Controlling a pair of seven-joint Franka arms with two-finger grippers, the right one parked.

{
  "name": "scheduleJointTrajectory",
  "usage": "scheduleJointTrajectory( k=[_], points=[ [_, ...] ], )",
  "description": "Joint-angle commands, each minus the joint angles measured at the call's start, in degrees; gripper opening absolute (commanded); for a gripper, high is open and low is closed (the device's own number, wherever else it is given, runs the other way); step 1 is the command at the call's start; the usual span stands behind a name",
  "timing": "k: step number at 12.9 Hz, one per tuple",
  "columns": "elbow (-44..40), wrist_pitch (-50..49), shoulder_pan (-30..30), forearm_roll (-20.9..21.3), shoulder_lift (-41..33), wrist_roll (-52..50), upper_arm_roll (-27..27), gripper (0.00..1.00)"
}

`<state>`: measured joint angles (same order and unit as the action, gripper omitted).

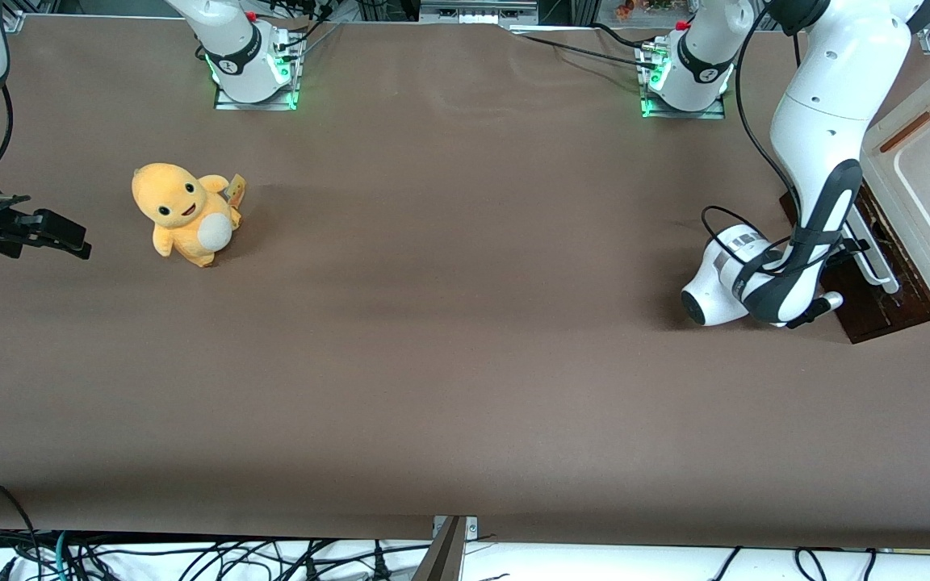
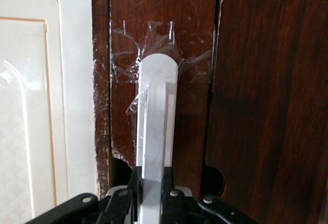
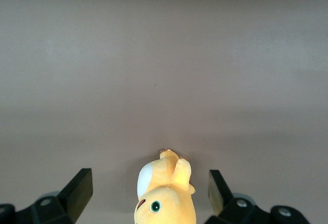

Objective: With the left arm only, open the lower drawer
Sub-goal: 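Pull the gripped handle outward, sliding the lower drawer out of the cabinet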

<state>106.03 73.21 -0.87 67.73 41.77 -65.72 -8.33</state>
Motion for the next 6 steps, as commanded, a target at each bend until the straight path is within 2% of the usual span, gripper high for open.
scheduleJointTrajectory(
  k=[1, 6],
  points=[
    [-1.00, -0.44, 0.43, 0.82, 0.06, -0.29, -0.72, 0.10],
    [-1.00, -0.62, 1.22, 0.64, -0.11, -0.99, -0.98, 0.10]
  ],
)
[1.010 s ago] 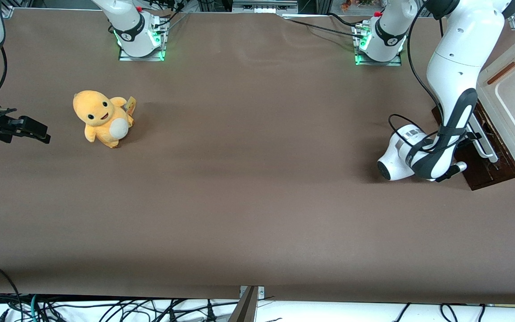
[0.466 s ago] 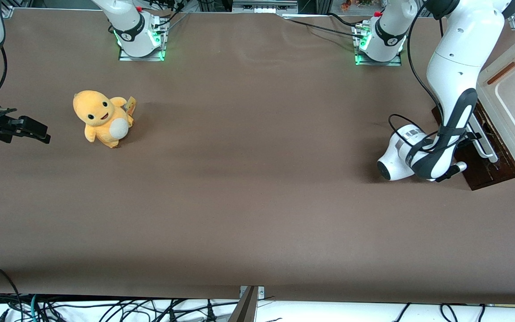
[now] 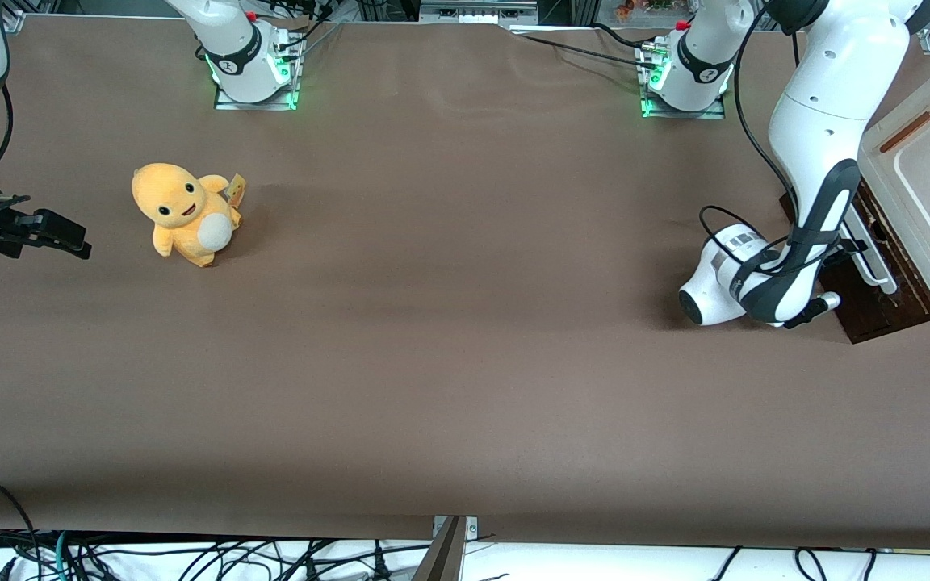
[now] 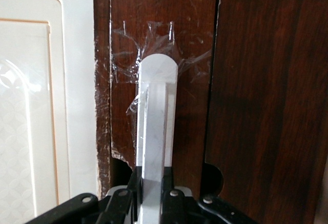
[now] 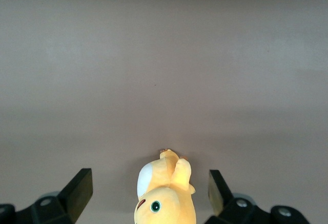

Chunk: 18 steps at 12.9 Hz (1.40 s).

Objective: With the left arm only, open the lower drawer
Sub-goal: 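Pull the gripped handle outward, sliding the lower drawer out of the cabinet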

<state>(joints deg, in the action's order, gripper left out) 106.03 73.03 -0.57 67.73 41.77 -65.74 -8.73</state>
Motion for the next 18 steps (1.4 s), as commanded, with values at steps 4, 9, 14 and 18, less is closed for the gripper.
scheduleJointTrajectory(
  k=[4, 9, 14, 18],
  points=[
    [-1.26, -1.57, 1.36, -0.67, -0.20, -0.79, -0.84, 0.10],
    [-2.14, -3.60, 1.36, -1.73, -0.20, -0.88, -2.87, 0.10],
    [-2.67, -3.60, 1.45, -2.43, -0.20, -0.97, -3.13, 0.10],
    [-3.02, -3.60, 2.32, -3.83, -0.20, -0.79, -3.13, 0.10]
  ],
)
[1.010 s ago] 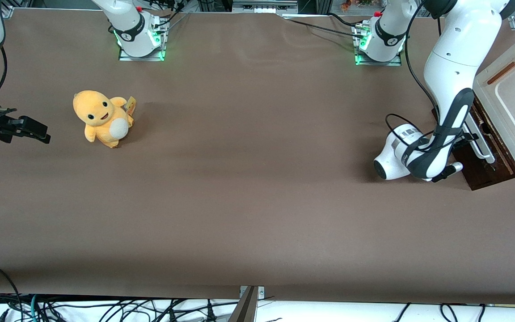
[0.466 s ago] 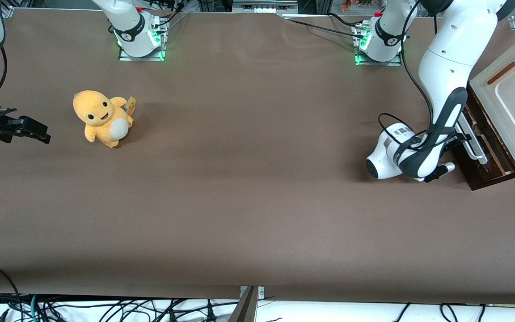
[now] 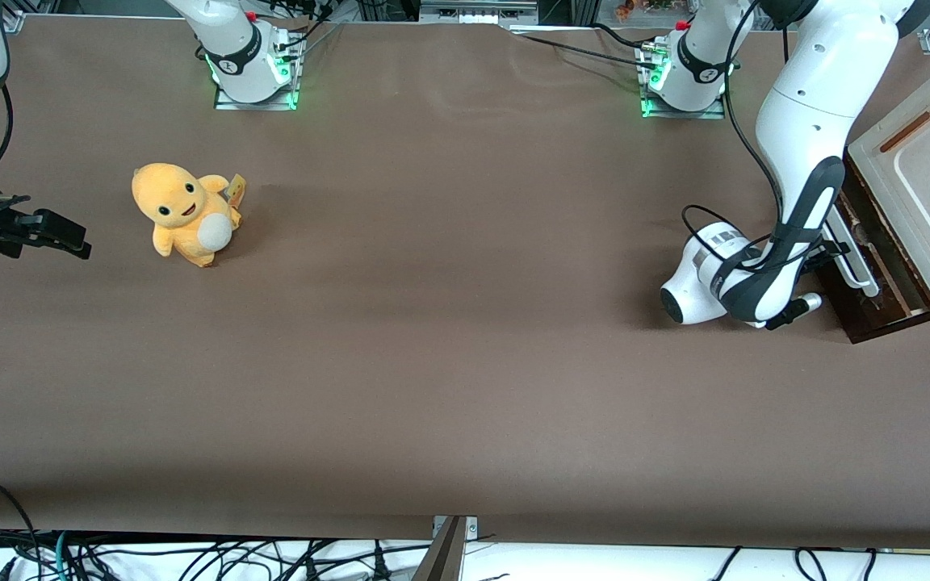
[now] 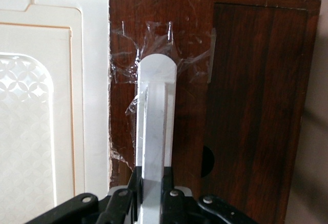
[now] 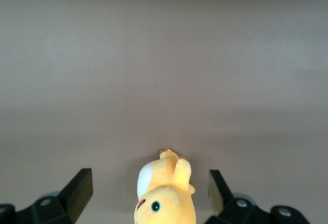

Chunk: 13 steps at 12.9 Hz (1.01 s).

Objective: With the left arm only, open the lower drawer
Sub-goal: 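Pull the gripped handle outward, sliding the lower drawer out of the cabinet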

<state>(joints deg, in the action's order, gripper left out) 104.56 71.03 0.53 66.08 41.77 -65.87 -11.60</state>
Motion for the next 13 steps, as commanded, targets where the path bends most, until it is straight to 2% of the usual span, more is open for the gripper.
scheduleJointTrajectory(
  k=[1, 13],
  points=[
    [-1.55, -1.60, 1.23, -2.44, -0.20, -0.75, -0.27, 0.10],
    [-3.22, -4.67, 3.08, -5.35, -0.20, -0.48, -1.41, 0.10]
  ],
)
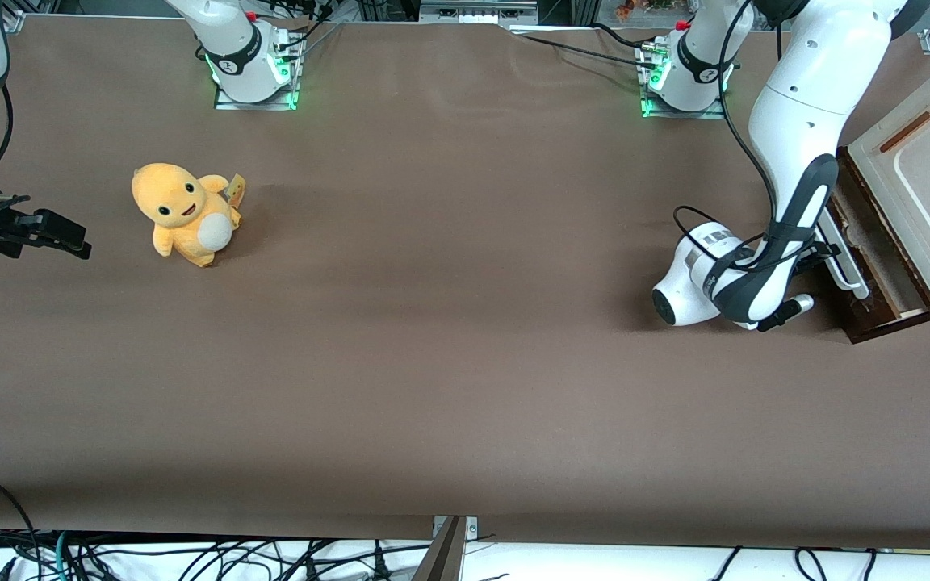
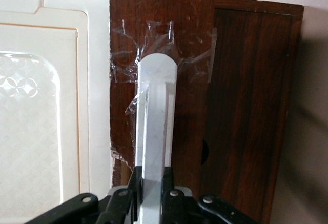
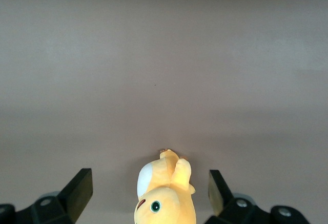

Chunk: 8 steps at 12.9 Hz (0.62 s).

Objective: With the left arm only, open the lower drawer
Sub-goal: 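Pull the gripped handle outward, sliding the lower drawer out of the cabinet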

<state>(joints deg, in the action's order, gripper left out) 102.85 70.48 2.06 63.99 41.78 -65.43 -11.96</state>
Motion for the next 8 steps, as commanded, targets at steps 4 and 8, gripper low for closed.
scheduleJointTrajectory(
  k=[4, 8],
  points=[
    [-1.51, -4.21, 1.63, -3.26, -0.21, -1.28, -1.66, 0.10],
    [-2.74, -5.35, 1.63, -4.23, -0.12, -1.20, -2.63, 0.10]
  ],
)
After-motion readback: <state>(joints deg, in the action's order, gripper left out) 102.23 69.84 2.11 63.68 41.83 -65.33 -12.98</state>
